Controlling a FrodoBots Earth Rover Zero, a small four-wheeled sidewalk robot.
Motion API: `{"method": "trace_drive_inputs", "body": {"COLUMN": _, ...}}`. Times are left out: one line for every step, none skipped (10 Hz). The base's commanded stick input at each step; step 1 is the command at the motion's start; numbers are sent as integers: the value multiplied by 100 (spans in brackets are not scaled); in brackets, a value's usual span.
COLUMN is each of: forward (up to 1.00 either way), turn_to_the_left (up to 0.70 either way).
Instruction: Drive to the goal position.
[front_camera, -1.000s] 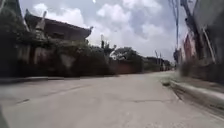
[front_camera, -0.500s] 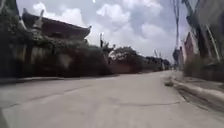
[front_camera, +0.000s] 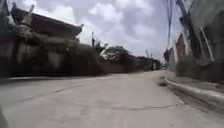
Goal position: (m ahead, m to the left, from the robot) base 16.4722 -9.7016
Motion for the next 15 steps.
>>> {"method": "trace_drive_inputs", "body": {"forward": 50, "turn_to_the_left": 1}}
{"method": "trace_drive_inputs", "body": {"forward": 50, "turn_to_the_left": 1}}
{"method": "trace_drive_inputs", "body": {"forward": 50, "turn_to_the_left": 1}}
{"method": "trace_drive_inputs", "body": {"forward": 50, "turn_to_the_left": 1}}
{"method": "trace_drive_inputs", "body": {"forward": 50, "turn_to_the_left": 1}}
{"method": "trace_drive_inputs", "body": {"forward": 50, "turn_to_the_left": 1}}
{"method": "trace_drive_inputs", "body": {"forward": 50, "turn_to_the_left": 1}}
{"method": "trace_drive_inputs", "body": {"forward": 50, "turn_to_the_left": 0}}
{"method": "trace_drive_inputs", "body": {"forward": 50, "turn_to_the_left": -3}}
{"method": "trace_drive_inputs", "body": {"forward": 50, "turn_to_the_left": -32}}
{"method": "trace_drive_inputs", "body": {"forward": 50, "turn_to_the_left": -49}}
{"method": "trace_drive_inputs", "body": {"forward": 50, "turn_to_the_left": -49}}
{"method": "trace_drive_inputs", "body": {"forward": 50, "turn_to_the_left": -49}}
{"method": "trace_drive_inputs", "body": {"forward": 50, "turn_to_the_left": -49}}
{"method": "trace_drive_inputs", "body": {"forward": 50, "turn_to_the_left": -49}}
